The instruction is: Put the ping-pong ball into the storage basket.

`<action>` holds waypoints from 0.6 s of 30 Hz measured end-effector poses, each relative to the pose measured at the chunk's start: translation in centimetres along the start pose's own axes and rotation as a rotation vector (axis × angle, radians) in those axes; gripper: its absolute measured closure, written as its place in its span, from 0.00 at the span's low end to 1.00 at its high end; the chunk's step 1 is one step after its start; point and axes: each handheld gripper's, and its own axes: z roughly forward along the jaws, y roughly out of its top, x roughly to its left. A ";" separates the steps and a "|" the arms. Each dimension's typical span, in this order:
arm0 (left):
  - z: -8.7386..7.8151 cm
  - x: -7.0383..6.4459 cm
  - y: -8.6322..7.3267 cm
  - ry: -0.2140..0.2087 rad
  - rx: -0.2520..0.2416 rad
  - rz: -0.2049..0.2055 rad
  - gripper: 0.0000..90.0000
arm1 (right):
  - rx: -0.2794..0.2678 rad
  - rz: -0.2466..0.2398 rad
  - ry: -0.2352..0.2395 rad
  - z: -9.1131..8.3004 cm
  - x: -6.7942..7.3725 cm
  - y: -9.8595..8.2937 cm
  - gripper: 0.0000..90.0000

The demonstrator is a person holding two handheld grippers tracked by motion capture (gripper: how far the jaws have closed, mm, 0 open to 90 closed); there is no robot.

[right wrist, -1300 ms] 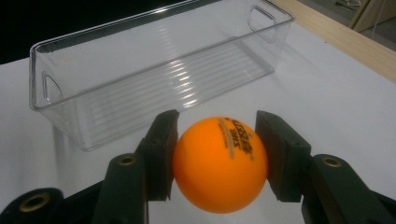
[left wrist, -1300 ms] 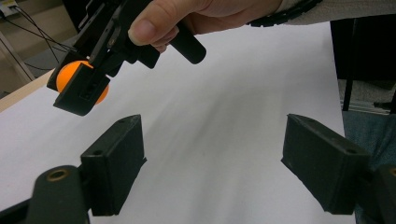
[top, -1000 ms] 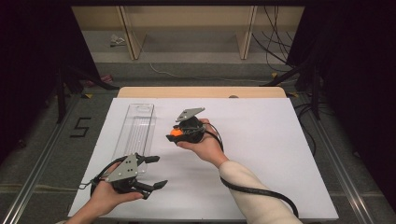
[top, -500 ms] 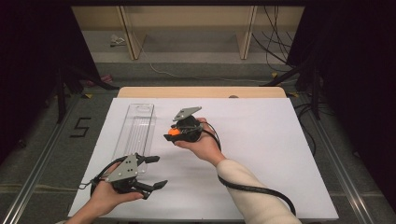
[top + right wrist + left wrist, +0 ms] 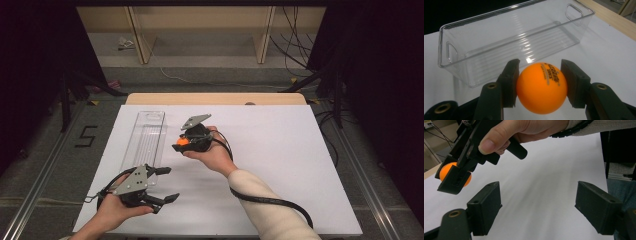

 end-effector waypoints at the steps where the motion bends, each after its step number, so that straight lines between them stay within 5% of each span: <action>1: 0.0 0.0 0.0 0.000 0.000 0.000 0.22 | 0.000 -0.002 0.001 0.0 0.0 0.1 0.57; 18: 0.1 0.0 0.0 -0.006 0.007 0.005 0.22 | 0.000 -0.014 0.008 0.7 0.0 1.0 0.57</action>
